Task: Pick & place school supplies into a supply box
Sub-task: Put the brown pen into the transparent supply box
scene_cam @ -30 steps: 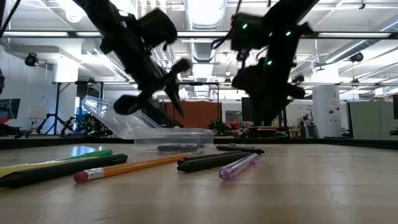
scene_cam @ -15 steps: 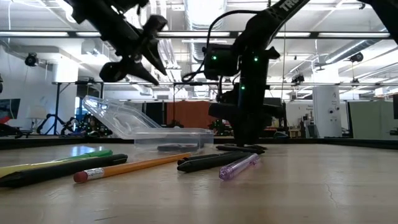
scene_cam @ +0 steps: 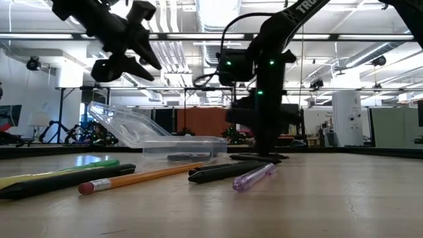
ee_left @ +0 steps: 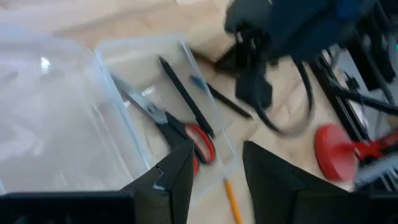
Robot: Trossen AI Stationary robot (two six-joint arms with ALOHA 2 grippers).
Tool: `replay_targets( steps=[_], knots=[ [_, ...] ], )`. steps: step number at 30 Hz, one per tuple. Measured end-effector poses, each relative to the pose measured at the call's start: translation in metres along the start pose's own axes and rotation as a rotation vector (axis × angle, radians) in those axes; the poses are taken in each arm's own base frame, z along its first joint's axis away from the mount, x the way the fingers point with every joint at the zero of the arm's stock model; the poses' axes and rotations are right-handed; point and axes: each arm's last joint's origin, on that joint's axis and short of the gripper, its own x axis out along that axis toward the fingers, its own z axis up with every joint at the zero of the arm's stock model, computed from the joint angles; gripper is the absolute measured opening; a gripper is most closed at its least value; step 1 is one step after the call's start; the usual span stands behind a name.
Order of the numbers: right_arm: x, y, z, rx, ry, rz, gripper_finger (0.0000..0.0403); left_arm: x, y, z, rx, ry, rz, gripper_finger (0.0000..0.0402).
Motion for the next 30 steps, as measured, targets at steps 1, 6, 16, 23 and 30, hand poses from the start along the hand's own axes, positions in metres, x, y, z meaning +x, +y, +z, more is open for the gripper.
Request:
replay_targets(
  steps=[1, 6, 16, 23, 30],
  knots=[
    [-0.007, -0.003, -0.004, 0.004, 0.01, -0.01, 0.0015, -0.001, 0.0, -0.003, -0.009, 0.018, -0.006, 0.0123],
    [-0.062, -0.022, -0.016, 0.097, -0.085, 0.017, 0.0014, -0.009, -0.008, -0.018, -0.09, 0.077, -0.054, 0.0123],
    [-0.114, -0.036, -0.018, 0.359, -0.348, 0.5, 0.0017, -0.018, -0.035, -0.066, -0.28, 0.144, -0.08, 0.0123],
    [-0.086, -0.016, -0.013, 0.342, -0.312, 0.711, 0.0045, -0.03, -0.051, -0.117, -0.403, 0.101, -0.069, 0.0122],
    [-0.058, 0.024, 0.006, 0.255, -0.244, 0.781, 0.0046, -0.017, -0.054, -0.151, -0.425, 0.13, 0.002, 0.0122]
  ],
)
